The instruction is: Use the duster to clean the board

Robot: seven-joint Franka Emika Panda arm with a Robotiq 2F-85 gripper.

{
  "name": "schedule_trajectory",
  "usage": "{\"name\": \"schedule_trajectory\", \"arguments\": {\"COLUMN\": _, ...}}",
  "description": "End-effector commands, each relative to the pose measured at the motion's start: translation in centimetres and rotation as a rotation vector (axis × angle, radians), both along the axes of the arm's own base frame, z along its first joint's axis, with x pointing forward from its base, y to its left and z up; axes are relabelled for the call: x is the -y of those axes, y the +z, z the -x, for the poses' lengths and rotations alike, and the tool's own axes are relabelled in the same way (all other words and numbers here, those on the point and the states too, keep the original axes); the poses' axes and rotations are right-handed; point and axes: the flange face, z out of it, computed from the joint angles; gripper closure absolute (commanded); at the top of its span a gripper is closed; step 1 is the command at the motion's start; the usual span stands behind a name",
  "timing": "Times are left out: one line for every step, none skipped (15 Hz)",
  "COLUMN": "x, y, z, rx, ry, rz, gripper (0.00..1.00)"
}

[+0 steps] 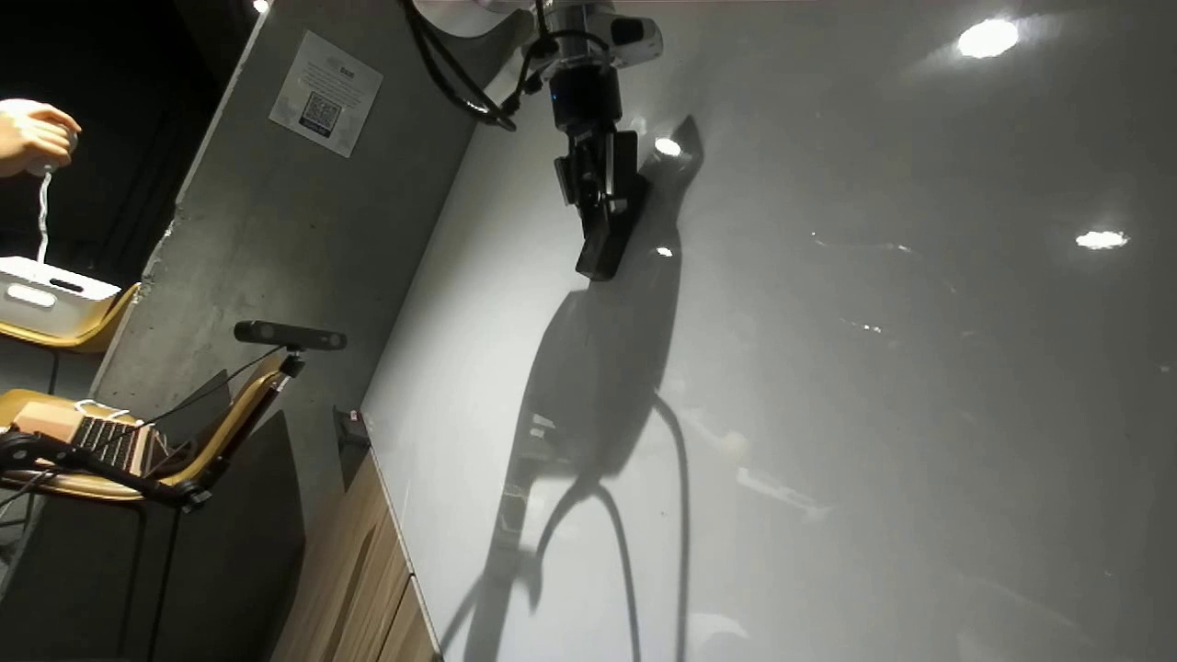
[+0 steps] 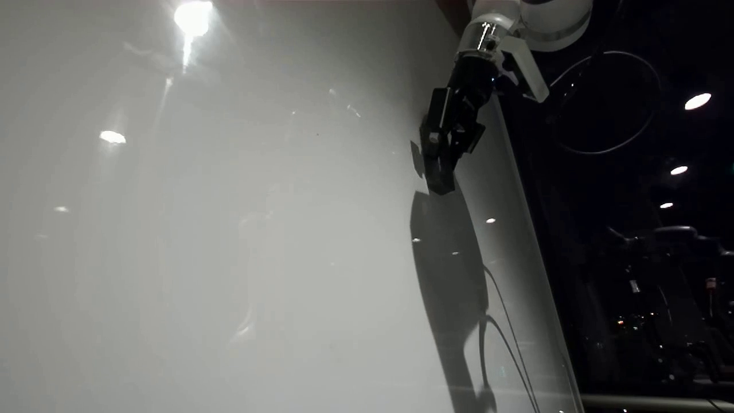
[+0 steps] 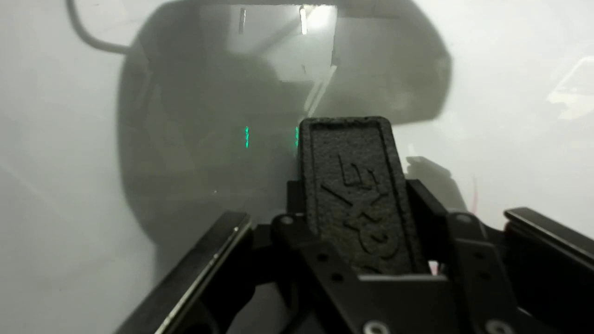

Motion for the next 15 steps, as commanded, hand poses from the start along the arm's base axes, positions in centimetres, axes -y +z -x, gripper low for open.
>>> {"name": "schedule_trajectory", "arguments": {"x": -3.5, "y": 1.3, "z": -1.6, "rx": 0.069, "ry": 0.009, "rz": -0.007, "gripper": 0.69}}
{"name": "schedule_trajectory", "arguments": {"x": -4.5, "y": 1.3, "z": -1.6, "rx": 0.071, "ry": 0.015, "rz": -0.006, "gripper": 0.69}}
{"name": "schedule_trajectory", "arguments": {"x": -5.7, "y": 1.2, "z": -1.4, "rx": 0.074, "ry": 0.023, "rz": -0.005, "gripper": 0.69}}
{"name": "schedule_trajectory", "arguments": {"x": -6.4, "y": 1.0, "z": -1.7, "rx": 0.076, "ry": 0.030, "rz": -0.001, "gripper": 0.69}}
{"name": "schedule_trajectory", "arguments": {"x": -7.5, "y": 0.7, "z": -1.6, "rx": 0.080, "ry": 0.039, "rz": 0.002, "gripper": 0.69}}
{"name": "schedule_trajectory", "arguments": {"x": -8.1, "y": 0.6, "z": -1.8, "rx": 0.080, "ry": 0.044, "rz": 0.005, "gripper": 0.69}}
{"name": "schedule_trajectory", "arguments": {"x": -8.7, "y": 0.2, "z": -1.8, "rx": 0.082, "ry": 0.049, "rz": 0.015, "gripper": 0.69}}
{"name": "schedule_trajectory", "arguments": {"x": -9.0, "y": 0.1, "z": -2.2, "rx": 0.082, "ry": 0.050, "rz": 0.025, "gripper": 0.69}}
{"name": "schedule_trajectory", "arguments": {"x": -9.0, "y": -0.1, "z": -2.5, "rx": 0.082, "ry": 0.048, "rz": 0.036, "gripper": 0.69}}
{"name": "schedule_trajectory", "arguments": {"x": -8.5, "y": -0.1, "z": -2.9, "rx": 0.086, "ry": 0.044, "rz": 0.047, "gripper": 0.69}}
{"name": "schedule_trajectory", "arguments": {"x": -8.0, "y": -0.1, "z": -3.3, "rx": 0.087, "ry": 0.038, "rz": 0.055, "gripper": 0.69}}
{"name": "schedule_trajectory", "arguments": {"x": -7.0, "y": 0.0, "z": -4.0, "rx": 0.087, "ry": 0.028, "rz": 0.060, "gripper": 0.69}}
{"name": "schedule_trajectory", "arguments": {"x": -6.4, "y": 0.0, "z": -4.4, "rx": 0.085, "ry": 0.021, "rz": 0.061, "gripper": 0.69}}
{"name": "schedule_trajectory", "arguments": {"x": -5.7, "y": 0.4, "z": -4.7, "rx": 0.081, "ry": 0.010, "rz": 0.061, "gripper": 0.69}}
{"name": "schedule_trajectory", "arguments": {"x": -5.0, "y": 0.7, "z": -5.0, "rx": 0.078, "ry": 0.000, "rz": 0.063, "gripper": 0.69}}
